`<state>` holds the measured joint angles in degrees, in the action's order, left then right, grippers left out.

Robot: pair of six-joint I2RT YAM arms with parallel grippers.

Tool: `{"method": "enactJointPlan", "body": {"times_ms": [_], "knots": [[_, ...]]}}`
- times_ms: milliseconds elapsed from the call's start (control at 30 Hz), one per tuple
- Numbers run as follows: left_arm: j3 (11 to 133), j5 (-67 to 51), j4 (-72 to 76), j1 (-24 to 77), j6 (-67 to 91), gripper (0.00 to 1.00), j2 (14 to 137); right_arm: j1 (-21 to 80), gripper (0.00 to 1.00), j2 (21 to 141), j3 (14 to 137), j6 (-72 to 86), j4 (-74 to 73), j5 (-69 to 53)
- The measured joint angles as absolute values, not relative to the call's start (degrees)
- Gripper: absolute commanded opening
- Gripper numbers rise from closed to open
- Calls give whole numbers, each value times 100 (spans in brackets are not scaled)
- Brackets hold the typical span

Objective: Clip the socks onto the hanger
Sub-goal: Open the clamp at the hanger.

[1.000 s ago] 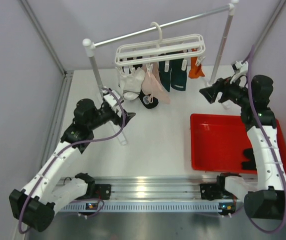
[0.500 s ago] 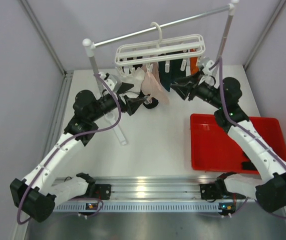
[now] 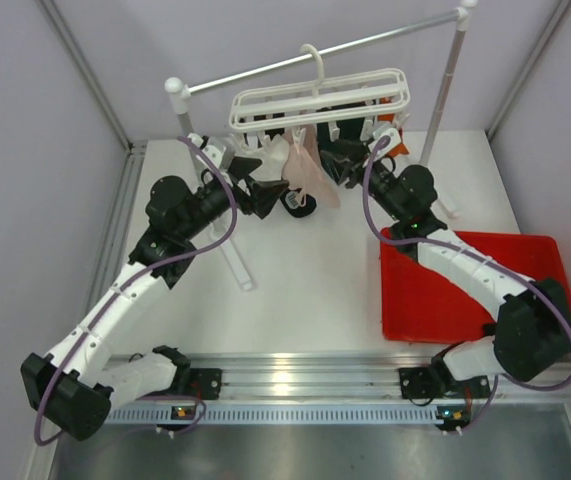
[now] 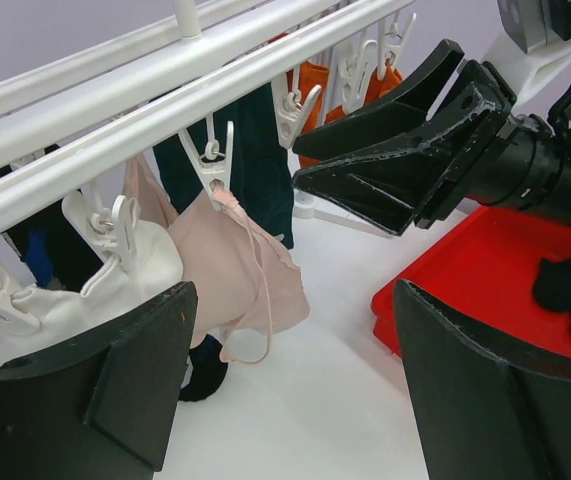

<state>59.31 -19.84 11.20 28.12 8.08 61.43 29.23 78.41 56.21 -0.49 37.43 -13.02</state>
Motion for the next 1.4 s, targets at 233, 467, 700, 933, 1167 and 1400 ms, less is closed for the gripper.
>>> {"method": "enactJointPlan", "body": {"times_ms": [233, 467, 700, 933, 1167, 1400], "knots": [[6099, -2051, 1138, 2818, 910, 84, 6254, 2849, 43, 8158, 5621, -239, 4381, -1243], [6200, -2112, 1186, 2818, 967, 84, 6390, 2624, 43, 8589, 5640, -226, 4744, -1623], [6375, -2112, 1201, 2821, 961, 84, 6622, 2558, 43, 8831, 5885, -141, 4904, -1846], [6698, -2145, 1210, 2825, 932, 84, 7004, 2556, 34, 8840, 6071, -86, 5144, -2093], [7015, -2143, 1245, 2825, 934, 83, 7303, 2517, 20, 8879, 6184, -58, 5137, -2300], [7625, -2161, 1227, 2825, 915, 78, 7669, 2504, 9, 8877, 6184, -108, 5074, -2473]]}}
